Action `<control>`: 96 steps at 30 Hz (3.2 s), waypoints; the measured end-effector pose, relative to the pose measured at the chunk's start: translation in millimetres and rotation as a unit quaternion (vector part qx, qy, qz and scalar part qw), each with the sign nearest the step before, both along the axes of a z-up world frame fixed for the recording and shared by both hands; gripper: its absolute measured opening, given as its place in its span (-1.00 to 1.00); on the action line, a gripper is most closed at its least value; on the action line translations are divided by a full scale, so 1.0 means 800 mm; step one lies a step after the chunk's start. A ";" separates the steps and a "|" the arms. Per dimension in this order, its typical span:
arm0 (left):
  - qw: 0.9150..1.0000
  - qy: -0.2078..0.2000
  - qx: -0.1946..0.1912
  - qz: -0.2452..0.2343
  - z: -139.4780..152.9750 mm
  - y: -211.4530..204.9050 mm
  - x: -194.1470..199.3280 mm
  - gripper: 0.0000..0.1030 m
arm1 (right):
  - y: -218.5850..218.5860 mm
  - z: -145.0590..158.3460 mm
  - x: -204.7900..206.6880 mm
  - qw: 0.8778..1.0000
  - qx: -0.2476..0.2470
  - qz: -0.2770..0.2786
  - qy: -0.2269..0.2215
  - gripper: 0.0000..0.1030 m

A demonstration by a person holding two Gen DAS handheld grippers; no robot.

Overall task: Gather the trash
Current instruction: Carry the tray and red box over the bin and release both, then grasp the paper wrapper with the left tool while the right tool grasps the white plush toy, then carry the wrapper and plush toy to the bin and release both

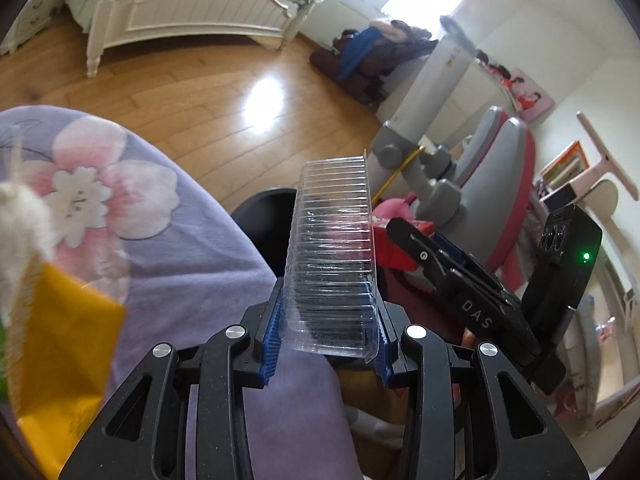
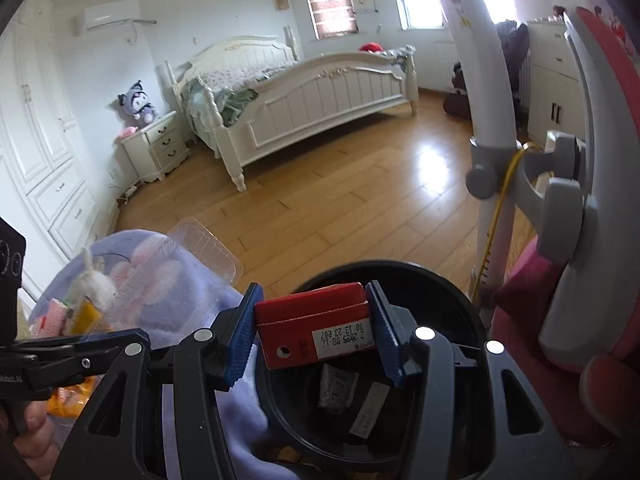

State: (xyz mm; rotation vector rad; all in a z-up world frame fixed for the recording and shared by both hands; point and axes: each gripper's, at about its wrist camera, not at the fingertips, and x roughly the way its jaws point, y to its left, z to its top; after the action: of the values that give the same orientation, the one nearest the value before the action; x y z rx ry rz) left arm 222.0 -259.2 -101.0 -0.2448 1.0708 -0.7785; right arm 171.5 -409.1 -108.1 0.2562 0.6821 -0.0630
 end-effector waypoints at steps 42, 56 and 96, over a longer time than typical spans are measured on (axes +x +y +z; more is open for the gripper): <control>0.945 -0.155 0.185 0.222 0.095 0.351 -0.105 0.35 | 0.228 0.074 0.009 0.965 0.036 0.258 -0.006 0.47; 0.952 -0.101 0.163 0.240 0.028 0.371 -0.063 -0.75 | 0.323 -0.003 0.141 0.945 -0.049 0.295 0.130 -0.13; 0.996 -0.079 -0.007 -0.047 0.044 -0.035 0.010 -0.76 | -0.007 0.008 -0.004 1.000 -0.004 0.030 0.005 -0.23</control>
State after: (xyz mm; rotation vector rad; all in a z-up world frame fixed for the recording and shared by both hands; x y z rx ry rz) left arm 229.6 -286.9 -66.0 -0.1428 0.9330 -0.8752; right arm 167.9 -414.9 -101.9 0.2286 0.6979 -0.0100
